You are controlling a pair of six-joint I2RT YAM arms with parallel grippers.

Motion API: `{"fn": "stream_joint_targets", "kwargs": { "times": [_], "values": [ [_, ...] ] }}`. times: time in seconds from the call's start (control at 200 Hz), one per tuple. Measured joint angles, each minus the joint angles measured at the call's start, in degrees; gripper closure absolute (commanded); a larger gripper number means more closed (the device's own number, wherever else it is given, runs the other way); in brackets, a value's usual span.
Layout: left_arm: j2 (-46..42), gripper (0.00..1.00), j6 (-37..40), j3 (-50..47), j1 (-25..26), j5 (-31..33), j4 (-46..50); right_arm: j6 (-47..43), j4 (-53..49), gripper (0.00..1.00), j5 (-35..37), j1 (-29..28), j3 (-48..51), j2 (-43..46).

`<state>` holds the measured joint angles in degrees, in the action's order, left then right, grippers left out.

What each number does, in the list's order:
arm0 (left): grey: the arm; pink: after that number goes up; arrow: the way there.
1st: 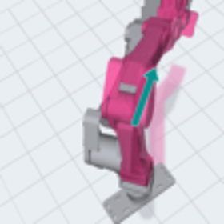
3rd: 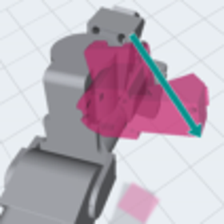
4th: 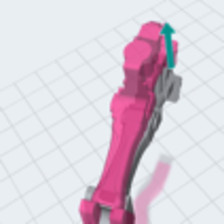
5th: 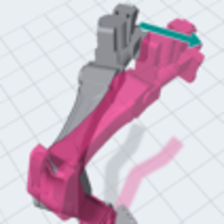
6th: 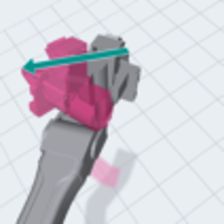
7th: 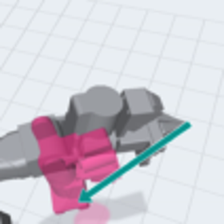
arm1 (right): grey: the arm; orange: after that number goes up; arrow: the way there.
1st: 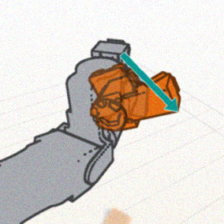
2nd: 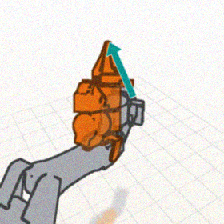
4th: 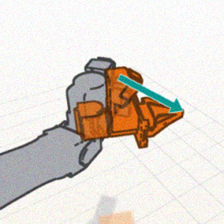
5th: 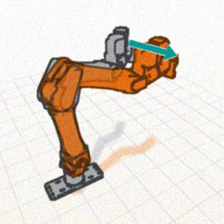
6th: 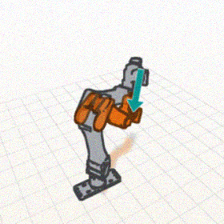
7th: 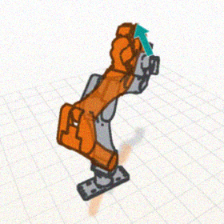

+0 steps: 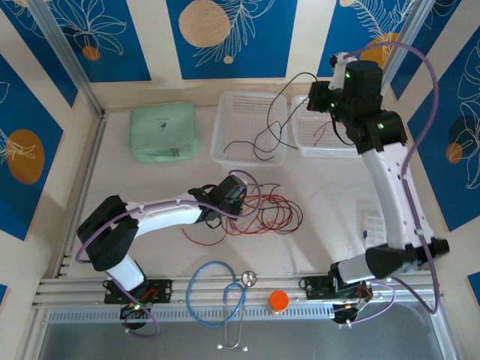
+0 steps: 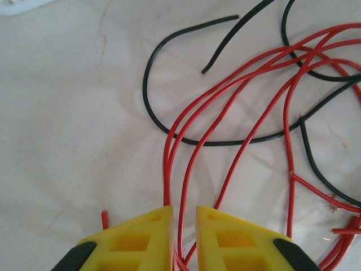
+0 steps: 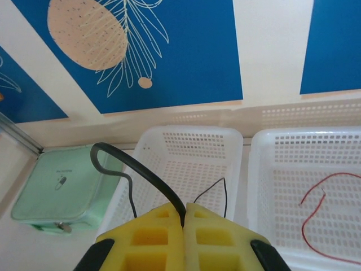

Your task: Untangle the cables

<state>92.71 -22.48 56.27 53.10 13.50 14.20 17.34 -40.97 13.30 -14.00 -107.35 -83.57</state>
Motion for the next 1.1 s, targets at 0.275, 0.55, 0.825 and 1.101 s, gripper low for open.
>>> {"fn": "stream_joint_targets", "kwargs": {
  "times": [0.275,0.55,0.825,1.101],
  "values": [
    [-2.84,0.86,-0.17,-0.07,0.00,0.02,0.04,-1.14,2.47,1.00,1.53,-0.26,-10.03,-20.00],
    [-7.43,0.75,-0.92,-1.70,0.00,0.04,0.44,-1.75,1.31,1.00,4.31,-2.84,-18.43,-37.88],
    [-11.39,0.55,-1.79,-2.89,0.00,0.07,2.73,0.81,-1.97,0.91,5.95,-4.92,-19.85,-45.40],
    [-13.22,0.44,-2.80,-2.99,0.00,-1.20,5.42,3.74,-6.08,0.55,6.29,-5.09,-20.15,-47.15]
  ]
}}
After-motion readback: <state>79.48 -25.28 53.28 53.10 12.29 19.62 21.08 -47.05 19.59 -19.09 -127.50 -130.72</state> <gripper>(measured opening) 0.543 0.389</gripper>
